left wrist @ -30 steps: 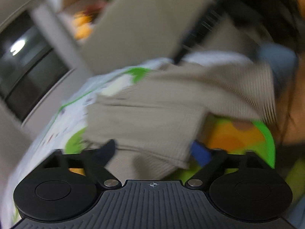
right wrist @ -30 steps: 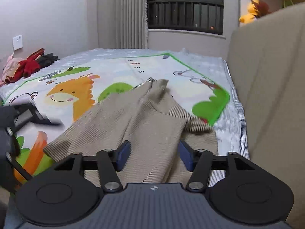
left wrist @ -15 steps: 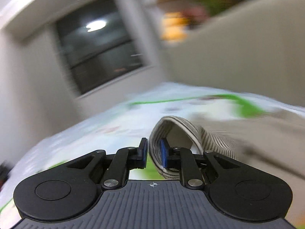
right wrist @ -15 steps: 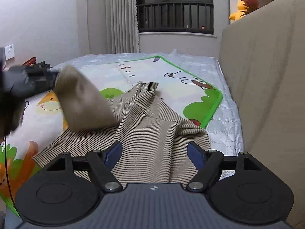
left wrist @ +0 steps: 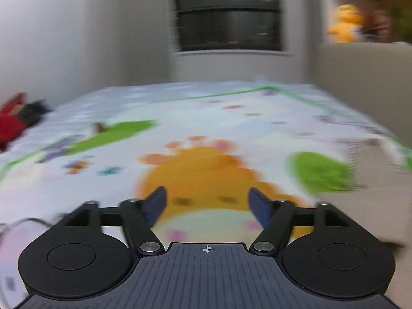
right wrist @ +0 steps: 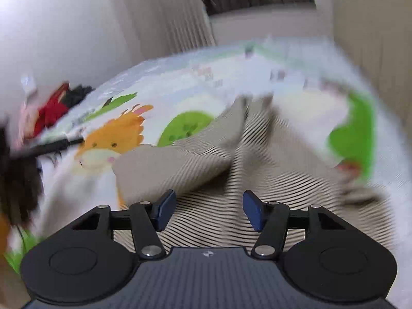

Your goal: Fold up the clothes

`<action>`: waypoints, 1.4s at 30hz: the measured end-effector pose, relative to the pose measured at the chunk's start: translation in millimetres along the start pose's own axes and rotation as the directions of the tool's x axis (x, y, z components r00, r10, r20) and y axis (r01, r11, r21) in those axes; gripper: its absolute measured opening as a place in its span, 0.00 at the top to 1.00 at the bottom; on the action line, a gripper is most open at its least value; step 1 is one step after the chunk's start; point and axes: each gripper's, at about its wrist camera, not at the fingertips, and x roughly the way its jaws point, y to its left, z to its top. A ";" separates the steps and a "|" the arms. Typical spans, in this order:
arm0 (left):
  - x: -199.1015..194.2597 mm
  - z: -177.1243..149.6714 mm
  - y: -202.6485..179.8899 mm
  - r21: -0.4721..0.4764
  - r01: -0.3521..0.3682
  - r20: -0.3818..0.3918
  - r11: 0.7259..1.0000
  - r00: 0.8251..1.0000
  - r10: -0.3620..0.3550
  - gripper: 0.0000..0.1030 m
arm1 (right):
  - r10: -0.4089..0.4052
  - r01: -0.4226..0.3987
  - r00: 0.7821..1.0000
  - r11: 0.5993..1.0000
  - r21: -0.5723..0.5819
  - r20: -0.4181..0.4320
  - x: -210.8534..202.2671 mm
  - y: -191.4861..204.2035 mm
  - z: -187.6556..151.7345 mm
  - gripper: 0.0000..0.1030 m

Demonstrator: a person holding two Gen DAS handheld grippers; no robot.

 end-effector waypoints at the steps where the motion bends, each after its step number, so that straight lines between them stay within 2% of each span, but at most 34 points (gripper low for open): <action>1: -3.2 -2.0 -11.2 0.005 0.071 -0.003 0.997 0.997 -0.071 0.16 | 0.009 -0.008 1.000 0.998 0.056 -0.018 11.7 -2.0 4.3 0.43; 3: -9.7 -9.3 -33.0 0.033 0.214 -0.013 0.976 0.977 -0.214 0.09 | 0.045 -0.041 0.998 0.991 0.126 -0.031 30.9 -4.9 12.0 0.43; 5: -9.9 -17.1 -48.2 0.065 0.315 -0.036 0.947 0.949 -0.313 0.06 | 0.095 -0.085 0.994 0.982 0.167 -0.056 51.2 -3.3 23.0 0.49; 7: -10.7 -23.2 -63.5 0.088 0.407 -0.072 0.909 0.913 -0.402 0.06 | 0.105 -0.095 0.993 0.984 0.151 -0.060 72.8 11.3 44.7 0.64; 9: -5.5 -26.0 -77.3 0.101 0.475 -0.097 0.874 0.879 -0.467 0.05 | 0.123 -0.118 0.992 0.989 0.092 -0.043 90.5 35.4 67.9 0.64; 11: 0.7 -26.9 -91.3 0.119 0.494 -0.110 0.861 0.868 -0.483 0.03 | 0.177 -0.177 0.984 0.984 -0.011 -0.011 103.7 71.3 92.7 0.63; 13: 13.0 -25.3 -99.5 0.122 0.500 -0.116 0.858 0.865 -0.488 0.03 | 0.275 -0.274 0.961 0.958 -0.088 0.001 99.4 99.5 107.9 0.61; 15: 29.4 -20.1 -102.8 0.099 0.493 -0.118 0.865 0.868 -0.482 0.02 | 0.374 -0.367 0.927 0.915 -0.164 0.014 86.1 122.9 120.4 0.58; 16: 37.9 -17.3 -104.2 0.086 0.488 -0.118 0.868 0.870 -0.478 0.02 | 0.379 -0.363 0.925 0.909 -0.206 0.040 73.1 124.1 122.3 0.48; 17: 45.8 -14.5 -104.6 0.076 0.475 -0.116 0.877 0.878 -0.465 0.02 | 0.354 -0.324 0.932 0.913 -0.249 0.083 57.7 118.7 122.8 0.41; 18: 55.2 -11.1 -103.3 0.075 0.445 -0.108 0.892 0.893 -0.436 0.02 | 0.322 -0.276 0.939 0.917 -0.289 0.125 43.1 112.4 122.6 0.34; 19: 65.2 -7.5 -101.5 0.075 0.410 -0.098 0.909 0.910 -0.402 0.02 | 0.241 -0.183 0.958 0.931 -0.316 0.157 33.4 100.0 118.0 0.34; 21: 85.2 -2.2 -93.0 0.062 0.290 -0.069 0.955 0.956 -0.286 0.02 | 0.078 0.008 0.972 0.933 -0.359 0.223 15.1 74.8 107.9 0.34; 23: 106.4 1.5 -78.4 0.000 0.180 -0.065 0.984 0.982 -0.180 0.02 | -0.097 0.178 0.971 0.906 -0.385 0.220 11.2 46.7 85.5 0.34; 24: 117.9 2.3 -70.2 -0.042 0.131 -0.072 0.991 0.988 -0.134 0.02 | -0.129 0.190 0.975 0.905 -0.380 0.181 12.7 35.3 73.2 0.34; 25: 128.4 1.2 -62.4 -0.088 0.092 -0.088 0.992 0.991 -0.100 0.02 | -0.158 0.201 0.977 0.905 -0.376 0.142 14.7 24.7 60.7 0.34; 28: 141.6 -6.2 -54.1 -0.155 0.086 -0.121 0.984 0.987 -0.106 0.02 | -0.193 0.187 0.981 0.910 -0.370 0.022 32.2 10.7 20.7 0.33; 30: 140.0 -6.1 -58.1 -0.139 0.089 -0.112 0.986 0.988 -0.105 0.02 | -0.241 0.223 0.970 0.872 -0.436 0.015 48.0 10.2 8.8 0.36; 33: 134.4 -6.5 -55.9 -0.138 0.089 -0.112 0.986 0.988 -0.105 0.01 | -0.295 0.272 0.955 0.804 -0.529 0.042 58.8 4.5 11.7 0.64; 35: 132.7 -4.9 -55.6 -0.135 0.088 -0.112 0.987 0.988 -0.103 0.01 | -0.345 0.330 0.935 0.767 -0.551 0.080 59.0 -8.4 30.2 0.70; 36: 130.6 -4.9 -56.6 -0.129 0.085 -0.112 0.988 0.989 -0.099 0.00 | -0.374 0.368 0.921 0.742 -0.561 0.109 58.4 -16.7 40.5 0.77; 37: 128.6 -4.9 -57.5 -0.122 0.081 -0.112 0.989 0.989 -0.095 0.00 | -0.415 0.423 0.897 0.711 -0.562 0.151 59.3 -26.7 51.1 0.85; 39: 124.6 -5.4 -58.2 -0.109 0.075 -0.115 0.991 0.990 -0.087 0.00 | -0.488 0.527 0.842 0.645 -0.553 0.231 61.0 -46.9 72.3 0.85; 41: 122.0 -5.9 -58.3 -0.101 0.071 -0.117 0.992 0.990 -0.082 0.00 | -0.530 0.584 0.806 0.637 -0.504 0.263 62.2 -66.9 93.0 0.85; 42: 122.0 -6.2 -57.9 -0.102 0.071 -0.116 0.992 0.990 -0.083 0.00 | -0.536 0.593 0.799 0.634 -0.496 0.272 64.4 -72.0 98.6 0.82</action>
